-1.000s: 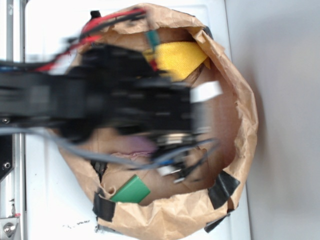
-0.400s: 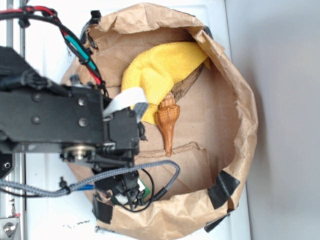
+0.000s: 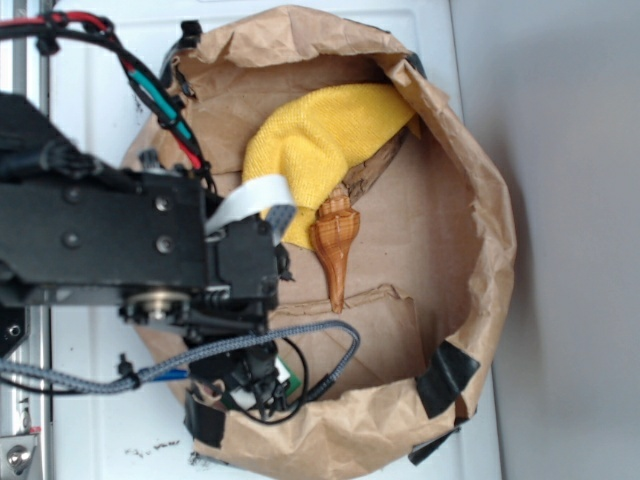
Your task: Grab the green block.
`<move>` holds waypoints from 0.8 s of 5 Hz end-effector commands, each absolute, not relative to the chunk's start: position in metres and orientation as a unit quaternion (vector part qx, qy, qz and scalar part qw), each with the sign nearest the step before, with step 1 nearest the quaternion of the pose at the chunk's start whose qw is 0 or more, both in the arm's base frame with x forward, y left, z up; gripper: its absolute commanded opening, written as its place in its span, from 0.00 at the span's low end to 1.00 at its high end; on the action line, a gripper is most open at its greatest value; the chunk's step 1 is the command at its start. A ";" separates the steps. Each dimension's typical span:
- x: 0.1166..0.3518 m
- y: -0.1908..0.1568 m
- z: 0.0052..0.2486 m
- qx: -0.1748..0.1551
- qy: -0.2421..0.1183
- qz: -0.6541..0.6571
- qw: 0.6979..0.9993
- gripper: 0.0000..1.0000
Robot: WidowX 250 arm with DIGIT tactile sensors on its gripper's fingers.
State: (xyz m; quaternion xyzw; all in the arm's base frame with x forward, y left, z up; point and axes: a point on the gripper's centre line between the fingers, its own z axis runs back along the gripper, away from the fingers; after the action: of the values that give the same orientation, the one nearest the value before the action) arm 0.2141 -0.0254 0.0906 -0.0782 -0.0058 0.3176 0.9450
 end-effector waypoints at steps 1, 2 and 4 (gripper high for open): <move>0.222 -0.049 0.077 -0.112 -0.052 0.313 0.942 1.00; 0.229 -0.060 0.048 -0.078 -0.047 0.317 0.944 1.00; 0.243 -0.054 0.015 0.003 -0.048 0.337 0.940 1.00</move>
State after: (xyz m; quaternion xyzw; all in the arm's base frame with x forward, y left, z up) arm 0.2454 -0.0614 0.0169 0.0068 -0.0431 0.3336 0.9417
